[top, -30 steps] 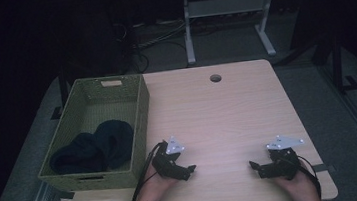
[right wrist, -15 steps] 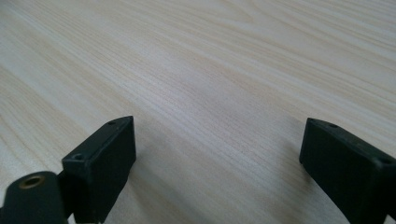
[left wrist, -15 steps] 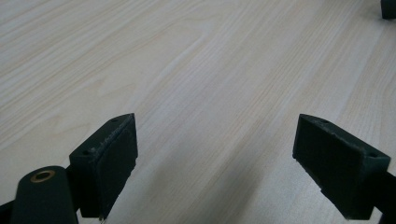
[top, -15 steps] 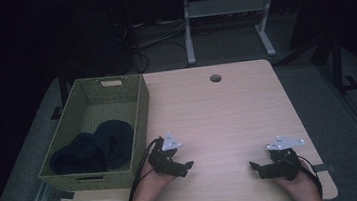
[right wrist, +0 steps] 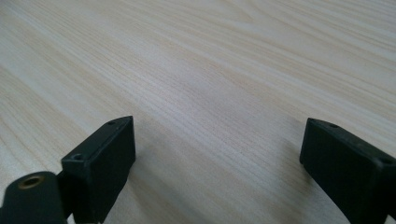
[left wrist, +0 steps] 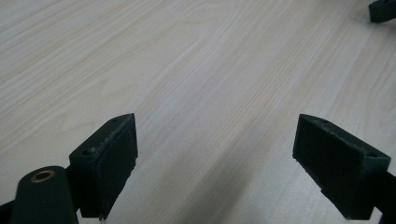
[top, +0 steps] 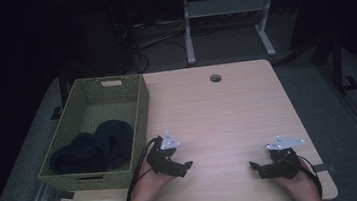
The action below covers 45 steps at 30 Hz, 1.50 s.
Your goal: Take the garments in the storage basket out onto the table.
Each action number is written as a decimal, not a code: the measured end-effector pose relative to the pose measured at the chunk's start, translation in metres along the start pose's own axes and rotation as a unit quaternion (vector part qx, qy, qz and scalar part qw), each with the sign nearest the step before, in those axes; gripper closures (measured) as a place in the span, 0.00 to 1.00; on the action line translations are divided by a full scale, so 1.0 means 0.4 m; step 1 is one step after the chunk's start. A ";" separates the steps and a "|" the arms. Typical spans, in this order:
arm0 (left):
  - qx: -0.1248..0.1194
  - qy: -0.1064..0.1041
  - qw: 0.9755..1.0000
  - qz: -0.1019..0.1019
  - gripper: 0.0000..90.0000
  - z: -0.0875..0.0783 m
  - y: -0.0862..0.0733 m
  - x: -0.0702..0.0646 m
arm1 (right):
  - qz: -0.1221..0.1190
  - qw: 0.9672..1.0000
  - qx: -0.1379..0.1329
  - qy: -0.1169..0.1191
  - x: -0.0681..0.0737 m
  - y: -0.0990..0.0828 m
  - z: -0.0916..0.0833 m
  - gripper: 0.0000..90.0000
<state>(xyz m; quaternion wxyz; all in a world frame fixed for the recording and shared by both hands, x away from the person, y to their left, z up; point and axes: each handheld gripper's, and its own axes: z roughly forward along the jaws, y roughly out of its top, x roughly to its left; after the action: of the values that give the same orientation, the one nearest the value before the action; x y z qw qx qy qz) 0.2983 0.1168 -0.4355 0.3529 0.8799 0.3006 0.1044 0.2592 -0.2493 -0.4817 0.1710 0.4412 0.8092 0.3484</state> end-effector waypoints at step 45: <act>0.014 -0.035 0.999 0.007 0.16 -0.090 0.105 0.024 | -0.002 1.000 -0.002 0.001 -0.001 0.001 0.002 0.11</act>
<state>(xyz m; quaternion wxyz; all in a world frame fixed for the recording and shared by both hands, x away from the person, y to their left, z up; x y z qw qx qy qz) 0.3107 0.1187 -0.3807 0.3500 0.8900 0.2835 0.0712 0.2601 -0.2490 -0.4818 0.1713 0.4386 0.8098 0.3499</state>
